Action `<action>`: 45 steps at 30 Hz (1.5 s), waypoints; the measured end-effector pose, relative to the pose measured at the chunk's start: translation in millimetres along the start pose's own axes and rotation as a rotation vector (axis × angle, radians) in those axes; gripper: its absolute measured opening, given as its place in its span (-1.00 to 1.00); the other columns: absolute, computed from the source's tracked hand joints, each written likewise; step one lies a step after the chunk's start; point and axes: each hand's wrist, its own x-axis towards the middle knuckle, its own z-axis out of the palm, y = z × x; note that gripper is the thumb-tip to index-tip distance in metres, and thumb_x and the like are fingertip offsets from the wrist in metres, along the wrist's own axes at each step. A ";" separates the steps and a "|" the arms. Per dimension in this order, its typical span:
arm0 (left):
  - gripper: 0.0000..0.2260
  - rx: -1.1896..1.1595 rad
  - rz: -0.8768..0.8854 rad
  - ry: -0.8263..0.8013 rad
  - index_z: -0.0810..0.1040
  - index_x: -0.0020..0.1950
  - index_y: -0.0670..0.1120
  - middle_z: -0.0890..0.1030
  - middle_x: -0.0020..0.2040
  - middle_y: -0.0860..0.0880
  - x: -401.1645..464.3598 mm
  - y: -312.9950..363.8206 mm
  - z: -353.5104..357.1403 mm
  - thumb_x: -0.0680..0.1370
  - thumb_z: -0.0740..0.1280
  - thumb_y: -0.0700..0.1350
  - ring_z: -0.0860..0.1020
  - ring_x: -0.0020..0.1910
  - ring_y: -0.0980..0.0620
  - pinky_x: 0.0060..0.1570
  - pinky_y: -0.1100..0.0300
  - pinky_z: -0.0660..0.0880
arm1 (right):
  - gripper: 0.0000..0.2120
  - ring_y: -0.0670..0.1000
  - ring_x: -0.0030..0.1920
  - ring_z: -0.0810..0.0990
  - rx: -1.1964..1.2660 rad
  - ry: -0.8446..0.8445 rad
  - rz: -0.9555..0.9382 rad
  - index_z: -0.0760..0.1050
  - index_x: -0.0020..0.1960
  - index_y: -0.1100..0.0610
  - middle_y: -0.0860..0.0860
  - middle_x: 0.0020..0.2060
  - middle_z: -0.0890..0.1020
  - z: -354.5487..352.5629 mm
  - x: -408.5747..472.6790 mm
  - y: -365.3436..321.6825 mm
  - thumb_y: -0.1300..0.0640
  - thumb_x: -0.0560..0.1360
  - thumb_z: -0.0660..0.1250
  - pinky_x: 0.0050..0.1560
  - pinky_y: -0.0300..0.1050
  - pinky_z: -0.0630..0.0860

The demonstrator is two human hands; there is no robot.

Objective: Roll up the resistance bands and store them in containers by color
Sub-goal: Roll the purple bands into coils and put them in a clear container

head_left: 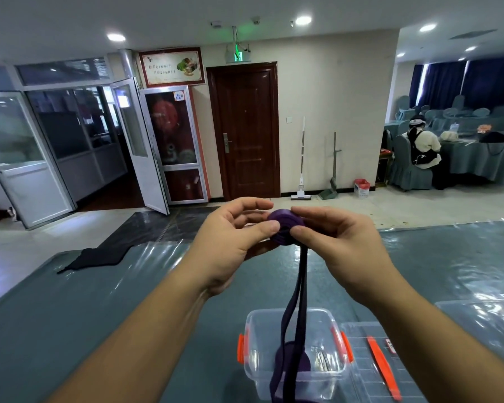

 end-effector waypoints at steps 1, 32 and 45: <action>-0.73 0.034 -0.007 -0.026 0.68 0.16 -0.10 0.74 0.03 -0.13 0.4 0.5 -2.1 0.51 0.48 -0.34 0.74 0.02 -0.08 -0.05 0.09 0.68 | -0.68 -0.07 0.09 0.75 -0.035 -0.025 0.001 0.68 0.17 -0.01 -0.09 0.02 0.78 -1.3 1.2 -1.2 0.31 0.50 0.48 0.19 -0.18 0.64; -0.82 -0.016 -0.030 -0.096 0.69 0.18 -0.18 0.74 0.10 -0.17 -0.1 -12.5 2.8 0.58 0.45 -0.23 0.72 0.12 -0.11 0.07 0.15 0.65 | -0.64 0.07 0.09 0.75 0.201 0.007 0.014 0.66 0.18 0.12 0.07 0.03 0.78 -7.5 1.5 2.1 0.20 0.38 0.48 0.10 -0.15 0.67; -0.74 -0.025 -0.049 -0.134 0.72 0.15 -0.14 0.74 0.10 -0.19 -2.0 -3.0 -0.1 0.47 0.51 -0.14 0.72 0.11 -0.11 0.04 0.13 0.65 | -0.69 0.03 0.12 0.75 0.119 -0.032 -0.054 0.71 0.16 0.02 0.01 0.05 0.78 -9.6 -1.3 -2.8 0.17 0.43 0.49 0.18 -0.13 0.65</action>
